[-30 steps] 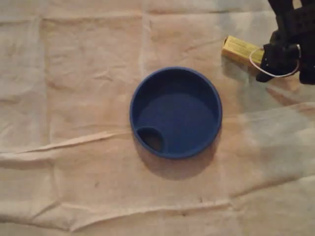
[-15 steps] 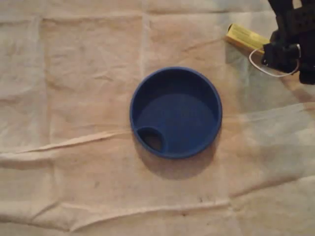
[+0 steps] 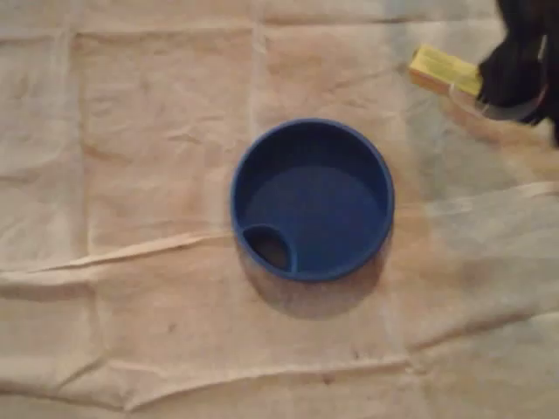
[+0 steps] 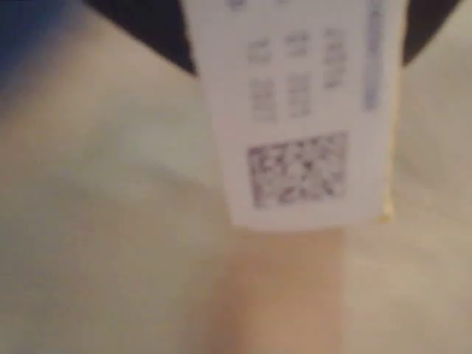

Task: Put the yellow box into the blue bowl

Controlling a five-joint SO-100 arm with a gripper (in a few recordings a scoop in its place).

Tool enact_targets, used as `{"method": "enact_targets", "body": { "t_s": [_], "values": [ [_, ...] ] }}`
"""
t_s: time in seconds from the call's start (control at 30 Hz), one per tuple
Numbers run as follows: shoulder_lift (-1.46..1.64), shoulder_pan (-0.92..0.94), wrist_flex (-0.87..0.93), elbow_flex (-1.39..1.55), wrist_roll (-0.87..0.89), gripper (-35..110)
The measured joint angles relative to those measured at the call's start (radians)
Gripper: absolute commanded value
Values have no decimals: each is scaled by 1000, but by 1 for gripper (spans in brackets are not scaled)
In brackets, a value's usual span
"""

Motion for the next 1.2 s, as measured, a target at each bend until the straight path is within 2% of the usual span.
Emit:
{"method": "enact_targets", "body": {
  "t_s": [0.17, 0.37, 0.67, 0.9, 1.2],
  "values": [
    [137, 0, 12, 0, 0, 0],
    [261, 0, 115, 0, 0, 0],
    [419, 5, 87, 0, -2, 0],
    [420, 121, -28, 0, -12, 0],
    [353, 304, -282, 2, -204, 0]
  ]
}}
